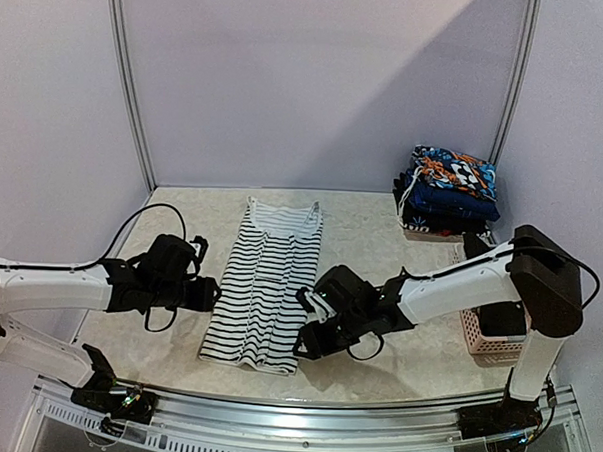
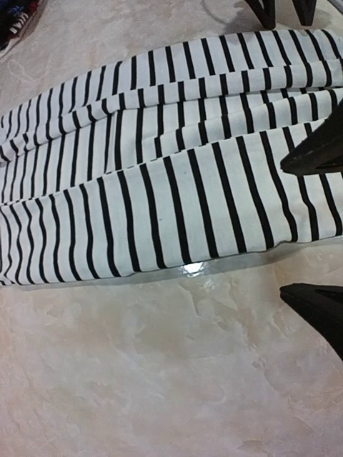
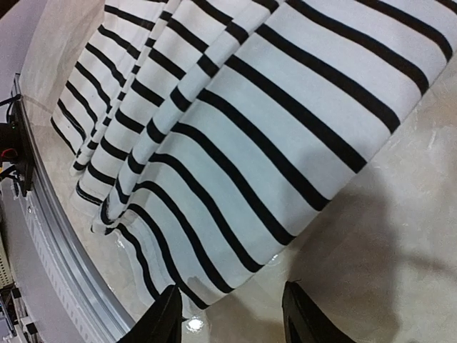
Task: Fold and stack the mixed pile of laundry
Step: Pick up the rectangle-folded tank top from the center of the board.
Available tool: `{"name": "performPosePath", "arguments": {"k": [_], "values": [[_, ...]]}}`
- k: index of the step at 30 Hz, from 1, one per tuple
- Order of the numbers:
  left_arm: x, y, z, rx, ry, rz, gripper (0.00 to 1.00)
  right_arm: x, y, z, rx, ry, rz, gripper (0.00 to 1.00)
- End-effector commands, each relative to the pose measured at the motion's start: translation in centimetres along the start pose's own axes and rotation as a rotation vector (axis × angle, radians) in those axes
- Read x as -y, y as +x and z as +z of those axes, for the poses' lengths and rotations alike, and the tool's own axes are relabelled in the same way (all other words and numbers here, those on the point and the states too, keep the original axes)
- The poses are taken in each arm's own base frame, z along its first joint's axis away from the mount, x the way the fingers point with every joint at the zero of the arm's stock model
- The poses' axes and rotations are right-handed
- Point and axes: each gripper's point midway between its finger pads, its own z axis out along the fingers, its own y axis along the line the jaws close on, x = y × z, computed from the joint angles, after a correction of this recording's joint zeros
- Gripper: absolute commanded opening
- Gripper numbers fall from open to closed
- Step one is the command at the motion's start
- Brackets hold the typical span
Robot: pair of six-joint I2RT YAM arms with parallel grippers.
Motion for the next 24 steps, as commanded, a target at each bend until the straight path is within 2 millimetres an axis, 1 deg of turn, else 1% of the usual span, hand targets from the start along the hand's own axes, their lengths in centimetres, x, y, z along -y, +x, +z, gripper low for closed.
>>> {"name": "performPosePath", "arguments": {"k": [1, 5, 10, 14, 17, 18, 20, 24], "values": [[-0.8, 2.3, -0.5, -0.049, -0.044, 0.024, 0.52, 0.4, 3.2, 1.7, -0.093, 0.008, 0.020, 0.48], [-1.1, 3.0, -0.8, -0.054, -0.058, 0.033, 0.51, -0.7, 4.5, 1.7, -0.124, -0.004, 0.001, 0.47], [-1.1, 3.2, -1.1, -0.050, -0.060, 0.038, 0.51, -1.3, 5.3, 2.2, -0.142, -0.010, 0.000, 0.45], [-1.2, 3.3, -1.3, -0.050, -0.065, 0.043, 0.50, -1.0, 5.3, 2.7, -0.142, 0.011, 0.013, 0.44], [-1.3, 3.5, -1.6, -0.057, -0.069, 0.053, 0.50, -0.3, 5.4, 3.2, -0.148, 0.053, 0.023, 0.41], [-1.3, 3.6, -1.7, -0.059, -0.068, 0.056, 0.50, 0.0, 5.4, 3.4, -0.150, 0.065, 0.027, 0.39], [-1.3, 3.7, -2.0, -0.066, -0.063, 0.070, 0.49, 0.3, 5.5, 3.7, -0.159, 0.081, 0.032, 0.33], [-0.7, 4.2, -2.4, -0.081, -0.024, 0.097, 0.48, 1.4, 6.0, 3.6, -0.180, 0.136, 0.026, 0.13]]}}
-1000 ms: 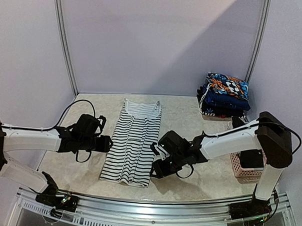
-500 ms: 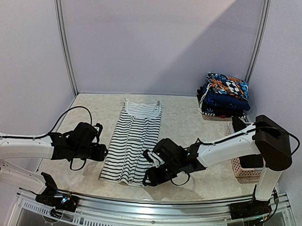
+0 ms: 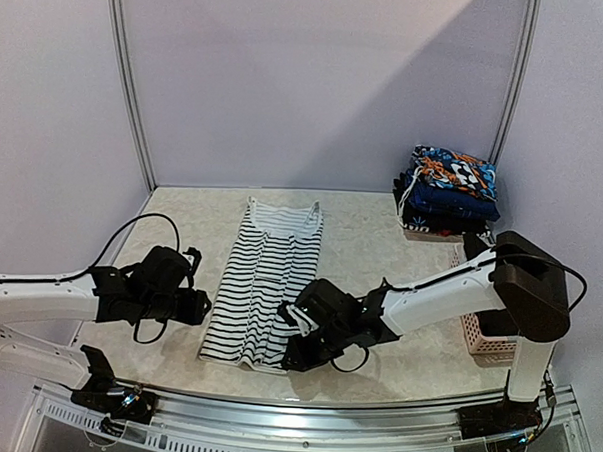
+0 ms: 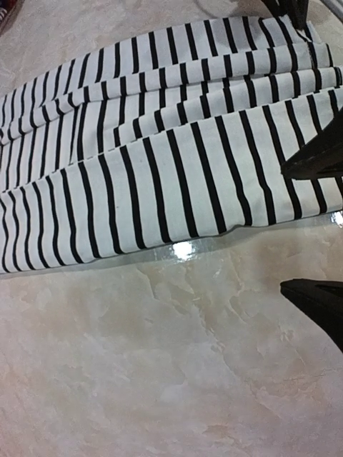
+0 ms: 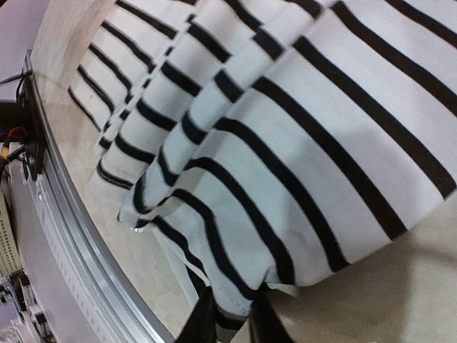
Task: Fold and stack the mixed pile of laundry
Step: Pick up the rectangle-folded tank top from the center of the board.
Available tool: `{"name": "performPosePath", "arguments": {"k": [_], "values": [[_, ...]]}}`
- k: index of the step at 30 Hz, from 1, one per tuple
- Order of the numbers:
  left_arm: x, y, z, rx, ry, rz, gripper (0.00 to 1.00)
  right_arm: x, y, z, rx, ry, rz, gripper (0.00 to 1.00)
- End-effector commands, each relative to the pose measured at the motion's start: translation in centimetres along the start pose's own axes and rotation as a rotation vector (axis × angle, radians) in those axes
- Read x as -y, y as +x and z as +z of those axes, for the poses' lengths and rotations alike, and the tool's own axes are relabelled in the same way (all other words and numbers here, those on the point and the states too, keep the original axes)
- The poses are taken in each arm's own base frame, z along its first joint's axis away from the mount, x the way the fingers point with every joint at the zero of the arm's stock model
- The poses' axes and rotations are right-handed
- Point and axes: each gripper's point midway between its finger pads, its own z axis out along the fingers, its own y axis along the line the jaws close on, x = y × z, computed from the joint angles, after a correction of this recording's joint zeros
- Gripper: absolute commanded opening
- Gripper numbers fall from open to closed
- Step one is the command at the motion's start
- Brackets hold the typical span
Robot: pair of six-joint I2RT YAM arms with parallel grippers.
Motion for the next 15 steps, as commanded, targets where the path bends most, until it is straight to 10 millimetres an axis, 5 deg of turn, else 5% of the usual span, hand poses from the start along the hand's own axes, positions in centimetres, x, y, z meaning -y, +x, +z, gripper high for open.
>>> {"name": "performPosePath", "arguments": {"k": [1, 10, 15], "values": [[0.6, 1.7, -0.5, -0.042, 0.036, 0.063, 0.47, 5.1, 4.5, 1.2, -0.138, 0.200, 0.032, 0.08], [4.3, 2.8, -1.1, -0.091, 0.152, 0.155, 0.47, 8.7, 8.9, -0.1, -0.242, 0.291, 0.044, 0.00], [5.7, 4.7, -1.7, -0.167, 0.200, 0.208, 0.46, 8.9, 10.4, -1.2, -0.265, 0.265, 0.057, 0.00]]}}
